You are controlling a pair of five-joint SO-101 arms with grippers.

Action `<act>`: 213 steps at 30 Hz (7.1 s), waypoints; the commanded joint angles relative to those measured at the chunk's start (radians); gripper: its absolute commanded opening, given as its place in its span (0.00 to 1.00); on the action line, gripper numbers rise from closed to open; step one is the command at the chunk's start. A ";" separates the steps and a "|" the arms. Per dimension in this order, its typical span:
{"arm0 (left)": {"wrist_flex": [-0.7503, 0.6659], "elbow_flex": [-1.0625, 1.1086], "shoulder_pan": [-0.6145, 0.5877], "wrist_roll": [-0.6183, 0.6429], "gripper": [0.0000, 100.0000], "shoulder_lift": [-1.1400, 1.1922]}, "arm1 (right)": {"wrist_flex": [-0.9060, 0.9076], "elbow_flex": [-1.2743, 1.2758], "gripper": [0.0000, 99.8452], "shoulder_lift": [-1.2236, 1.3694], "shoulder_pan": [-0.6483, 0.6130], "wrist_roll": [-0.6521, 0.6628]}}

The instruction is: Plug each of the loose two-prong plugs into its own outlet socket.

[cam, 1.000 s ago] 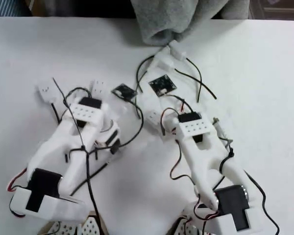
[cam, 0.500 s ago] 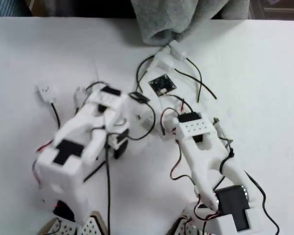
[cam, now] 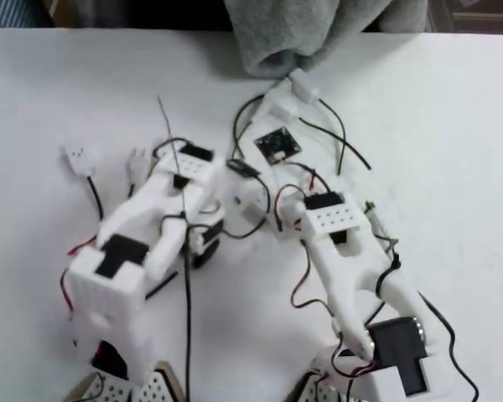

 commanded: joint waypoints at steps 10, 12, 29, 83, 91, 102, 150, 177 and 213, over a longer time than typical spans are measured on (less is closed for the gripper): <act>-0.480 0.615 -0.005 0.011 0.02 -0.745 | -0.010 -0.005 0.28 -0.045 0.008 0.006; -0.560 0.704 -0.005 0.012 0.02 -0.863 | -0.010 -0.005 0.28 -0.045 0.007 0.006; -1.367 1.392 -0.005 0.181 0.02 -1.629 | -0.010 -0.003 0.28 -0.044 0.007 0.006; -1.677 1.465 0.211 0.301 0.02 -1.957 | 0.591 -0.637 0.28 -0.628 -0.461 0.017; -1.677 1.465 0.211 0.301 0.02 -1.957 | 0.438 -0.520 0.28 -0.513 -0.441 0.127; -1.676 1.465 0.211 0.301 0.02 -1.959 | 0.225 -0.483 0.28 -0.438 -0.185 0.290; -1.671 1.470 0.162 0.304 0.02 -1.959 | 0.045 -0.463 0.28 -0.254 -0.153 0.307; -1.409 1.465 0.148 0.307 0.02 -1.959 | 0.292 -0.457 0.28 -0.552 -0.024 0.347; -0.626 1.341 0.045 0.112 0.20 -1.954 | 0.140 0.201 0.28 -0.558 0.019 0.345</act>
